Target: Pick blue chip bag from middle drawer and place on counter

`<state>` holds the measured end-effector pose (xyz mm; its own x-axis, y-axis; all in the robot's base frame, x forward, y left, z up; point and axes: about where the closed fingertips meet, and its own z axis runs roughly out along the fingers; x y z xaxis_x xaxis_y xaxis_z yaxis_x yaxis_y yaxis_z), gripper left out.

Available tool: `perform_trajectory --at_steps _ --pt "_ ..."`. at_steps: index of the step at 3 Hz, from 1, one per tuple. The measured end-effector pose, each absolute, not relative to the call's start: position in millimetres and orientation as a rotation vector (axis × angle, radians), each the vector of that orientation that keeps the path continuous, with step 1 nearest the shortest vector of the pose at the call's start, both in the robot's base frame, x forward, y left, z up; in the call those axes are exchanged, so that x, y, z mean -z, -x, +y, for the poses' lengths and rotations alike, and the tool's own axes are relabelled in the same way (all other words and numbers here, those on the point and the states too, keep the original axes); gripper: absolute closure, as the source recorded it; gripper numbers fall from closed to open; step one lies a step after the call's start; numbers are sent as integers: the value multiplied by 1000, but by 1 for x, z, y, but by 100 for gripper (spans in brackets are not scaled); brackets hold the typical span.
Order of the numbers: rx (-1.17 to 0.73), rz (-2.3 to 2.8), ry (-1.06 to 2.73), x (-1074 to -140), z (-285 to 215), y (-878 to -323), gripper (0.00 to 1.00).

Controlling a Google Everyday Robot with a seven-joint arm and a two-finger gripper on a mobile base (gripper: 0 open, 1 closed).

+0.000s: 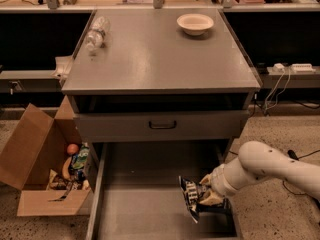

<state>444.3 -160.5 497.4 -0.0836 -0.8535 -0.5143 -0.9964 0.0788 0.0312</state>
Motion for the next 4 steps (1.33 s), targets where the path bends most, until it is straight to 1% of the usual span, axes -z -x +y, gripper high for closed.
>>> perform_trajectory --at_steps 1,3,4 --pt "-455 1906 1845 -549 -156 -444 100" --pt "-430 1851 1854 -575 -151 -445 100" --pt "-389 1719 1848 -635 -135 -441 100"
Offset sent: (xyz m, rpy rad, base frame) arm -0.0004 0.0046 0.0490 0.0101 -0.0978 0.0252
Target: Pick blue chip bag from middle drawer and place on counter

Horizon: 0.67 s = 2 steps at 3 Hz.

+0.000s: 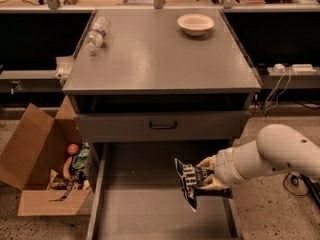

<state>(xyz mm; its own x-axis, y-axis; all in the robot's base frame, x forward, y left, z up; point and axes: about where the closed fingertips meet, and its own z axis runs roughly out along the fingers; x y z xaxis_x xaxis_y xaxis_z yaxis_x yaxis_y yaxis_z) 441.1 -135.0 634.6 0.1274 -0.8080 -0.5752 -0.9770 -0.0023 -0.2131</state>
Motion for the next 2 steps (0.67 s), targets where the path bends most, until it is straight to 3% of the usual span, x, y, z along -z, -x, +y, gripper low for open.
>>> perform_trajectory --at_steps 2 --pt "-215 1450 1842 -765 -103 -423 100"
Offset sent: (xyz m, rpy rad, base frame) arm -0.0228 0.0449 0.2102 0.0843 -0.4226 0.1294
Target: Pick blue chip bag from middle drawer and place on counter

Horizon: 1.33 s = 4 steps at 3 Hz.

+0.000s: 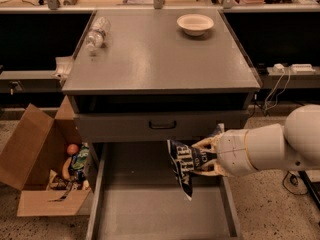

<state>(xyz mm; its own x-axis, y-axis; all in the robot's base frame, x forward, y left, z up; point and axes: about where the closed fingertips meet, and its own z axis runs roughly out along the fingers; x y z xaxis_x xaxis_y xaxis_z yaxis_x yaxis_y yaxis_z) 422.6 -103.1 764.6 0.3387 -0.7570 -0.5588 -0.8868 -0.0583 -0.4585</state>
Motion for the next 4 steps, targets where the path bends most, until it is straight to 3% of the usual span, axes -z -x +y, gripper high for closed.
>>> perform_trajectory --at_steps 2,4 --pt "-215 1446 1846 -763 -102 -422 100" --pt "-91 1066 1827 -891 -36 -499 100"
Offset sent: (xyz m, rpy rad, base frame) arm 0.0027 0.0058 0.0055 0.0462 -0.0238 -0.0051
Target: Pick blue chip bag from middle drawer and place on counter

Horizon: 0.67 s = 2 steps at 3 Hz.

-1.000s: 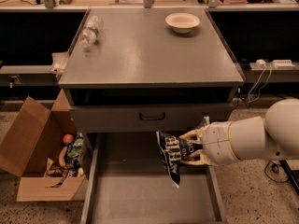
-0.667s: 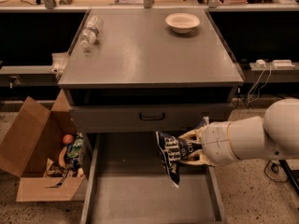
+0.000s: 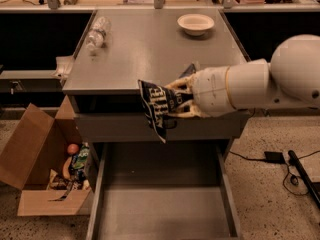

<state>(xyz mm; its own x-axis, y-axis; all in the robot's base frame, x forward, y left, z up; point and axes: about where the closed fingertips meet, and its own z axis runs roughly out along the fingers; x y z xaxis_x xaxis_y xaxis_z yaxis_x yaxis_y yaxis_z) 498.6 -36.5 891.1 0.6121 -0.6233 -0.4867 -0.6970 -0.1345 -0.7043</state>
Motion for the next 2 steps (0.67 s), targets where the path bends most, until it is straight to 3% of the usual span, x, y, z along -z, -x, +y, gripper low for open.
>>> perform_trajectory --at_steps 1,2 --pt "-115 950 1788 -938 5 -544 100" --pt "-117 952 1783 -938 6 -546 100"
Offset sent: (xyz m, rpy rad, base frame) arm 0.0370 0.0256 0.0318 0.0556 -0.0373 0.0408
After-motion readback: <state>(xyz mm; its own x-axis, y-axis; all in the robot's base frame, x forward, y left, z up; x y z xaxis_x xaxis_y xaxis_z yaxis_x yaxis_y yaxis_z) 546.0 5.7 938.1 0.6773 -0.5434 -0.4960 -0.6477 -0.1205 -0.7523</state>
